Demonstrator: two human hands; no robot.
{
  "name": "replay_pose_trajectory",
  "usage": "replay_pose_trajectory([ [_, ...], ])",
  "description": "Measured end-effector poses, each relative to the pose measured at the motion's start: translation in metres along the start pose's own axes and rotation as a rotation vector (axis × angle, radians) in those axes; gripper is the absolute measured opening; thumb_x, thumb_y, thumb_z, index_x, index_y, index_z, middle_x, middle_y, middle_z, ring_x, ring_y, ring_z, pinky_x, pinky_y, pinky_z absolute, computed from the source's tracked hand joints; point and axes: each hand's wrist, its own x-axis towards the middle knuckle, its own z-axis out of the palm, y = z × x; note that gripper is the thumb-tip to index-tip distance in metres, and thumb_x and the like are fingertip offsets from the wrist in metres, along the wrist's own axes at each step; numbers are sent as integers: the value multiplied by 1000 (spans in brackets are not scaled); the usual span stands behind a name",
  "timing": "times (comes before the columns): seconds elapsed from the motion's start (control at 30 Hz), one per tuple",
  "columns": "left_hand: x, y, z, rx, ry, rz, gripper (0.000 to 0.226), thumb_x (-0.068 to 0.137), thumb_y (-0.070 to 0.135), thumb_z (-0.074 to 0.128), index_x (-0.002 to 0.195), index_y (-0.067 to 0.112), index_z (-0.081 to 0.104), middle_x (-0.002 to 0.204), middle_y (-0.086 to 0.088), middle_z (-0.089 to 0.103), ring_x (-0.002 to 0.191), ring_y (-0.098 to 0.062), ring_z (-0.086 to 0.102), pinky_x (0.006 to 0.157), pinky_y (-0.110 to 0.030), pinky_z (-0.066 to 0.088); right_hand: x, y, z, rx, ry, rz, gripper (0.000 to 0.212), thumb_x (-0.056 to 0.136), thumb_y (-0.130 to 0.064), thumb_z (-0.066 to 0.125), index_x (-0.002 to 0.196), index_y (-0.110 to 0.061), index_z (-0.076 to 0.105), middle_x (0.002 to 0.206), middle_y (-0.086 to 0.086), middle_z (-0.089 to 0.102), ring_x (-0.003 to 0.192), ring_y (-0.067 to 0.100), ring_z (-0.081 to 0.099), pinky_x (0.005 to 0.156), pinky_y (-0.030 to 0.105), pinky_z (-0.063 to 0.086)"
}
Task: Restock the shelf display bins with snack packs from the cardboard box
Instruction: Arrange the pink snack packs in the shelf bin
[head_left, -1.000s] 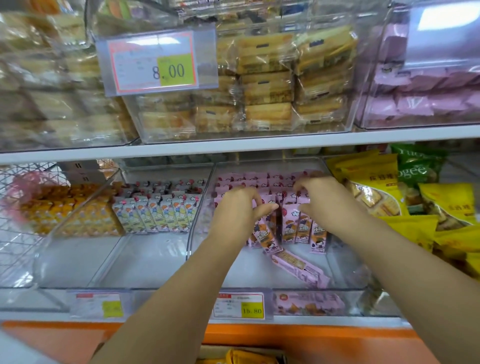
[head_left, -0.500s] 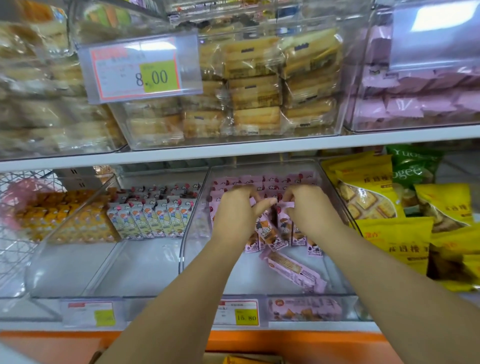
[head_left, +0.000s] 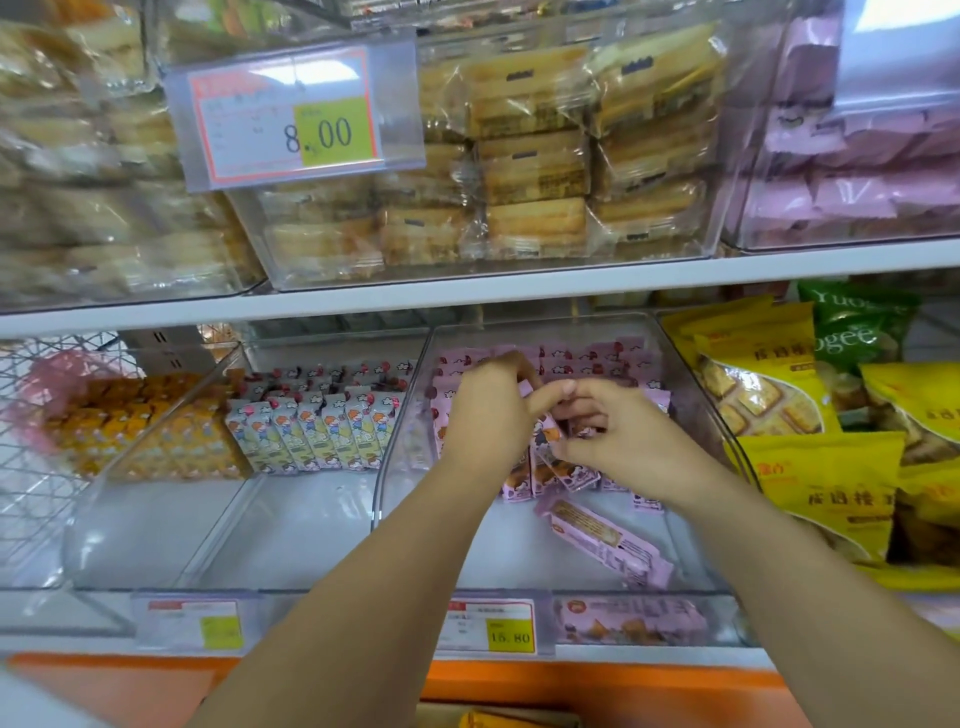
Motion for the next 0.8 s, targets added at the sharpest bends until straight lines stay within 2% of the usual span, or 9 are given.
replay_pose_trajectory([
  [0.1, 3, 5, 2, -8, -21, 23, 31, 86, 38, 67, 85, 9, 56, 73, 2, 50, 63, -8, 45, 46, -11, 29, 3, 1, 1, -60, 100, -47, 31, 82, -11, 70, 106, -23, 56, 94, -8, 62, 90, 9, 58, 71, 15, 44],
  [0.2, 5, 7, 4, -91, -42, 38, 25, 85, 33, 70, 84, 12, 57, 69, 9, 51, 63, -5, 48, 52, -5, 34, 7, 3, 2, -140, 119, -67, 23, 82, -11, 68, 94, -26, 55, 73, -10, 55, 71, 10, 53, 64, 25, 43],
  [0.3, 5, 6, 3, -149, -89, 31, 19, 86, 30, 69, 87, 13, 60, 72, 13, 55, 64, 0, 53, 56, -6, 39, 9, 4, 0, -195, 116, -42, 22, 84, -13, 69, 99, -22, 55, 79, -7, 57, 74, 12, 54, 66, 27, 42],
  [0.37, 6, 3, -3, -198, -84, -5, 13, 92, 27, 62, 98, 16, 62, 85, 8, 63, 72, -11, 62, 60, -12, 44, 10, 5, -2, -167, 146, -27, 25, 84, -10, 68, 108, -16, 60, 92, -1, 64, 87, 17, 60, 75, 27, 46],
  [0.43, 7, -4, -7, -62, -86, 13, 21, 97, 18, 53, 116, 17, 62, 107, 3, 65, 87, -15, 62, 68, -16, 42, 10, 7, -2, -147, 178, -17, 27, 85, -7, 67, 110, -12, 62, 100, 3, 68, 92, 20, 63, 81, 30, 50],
  [0.5, 7, -9, -8, 177, -183, 87, 34, 95, 8, 50, 126, 20, 59, 123, 1, 61, 96, -16, 59, 77, -20, 44, 10, 7, -2, -154, 190, -19, 28, 85, -7, 66, 112, -11, 61, 102, 5, 68, 93, 22, 63, 83, 33, 51],
  [0.6, 5, -11, -6, 385, -266, 159, 32, 91, 15, 59, 121, 24, 60, 129, 1, 56, 105, -20, 59, 79, -29, 48, 9, 6, -1, -149, 201, -25, 30, 86, -6, 64, 115, -13, 60, 102, 2, 66, 92, 20, 63, 81, 29, 50],
  [0.7, 5, -13, -3, 530, -251, 213, 39, 89, 27, 63, 127, 27, 55, 131, 2, 53, 113, -23, 55, 80, -33, 49, 11, 7, 0, -120, 203, -9, 30, 85, -5, 65, 113, -14, 60, 101, 2, 68, 91, 20, 64, 82, 32, 52],
  [0.8, 7, -15, -3, 573, -230, 229, 45, 89, 28, 63, 132, 31, 50, 133, 3, 53, 116, -23, 53, 80, -31, 48, 13, 8, 0, -116, 198, 2, 30, 84, -4, 66, 112, -13, 60, 100, 3, 69, 90, 21, 65, 83, 37, 54],
])
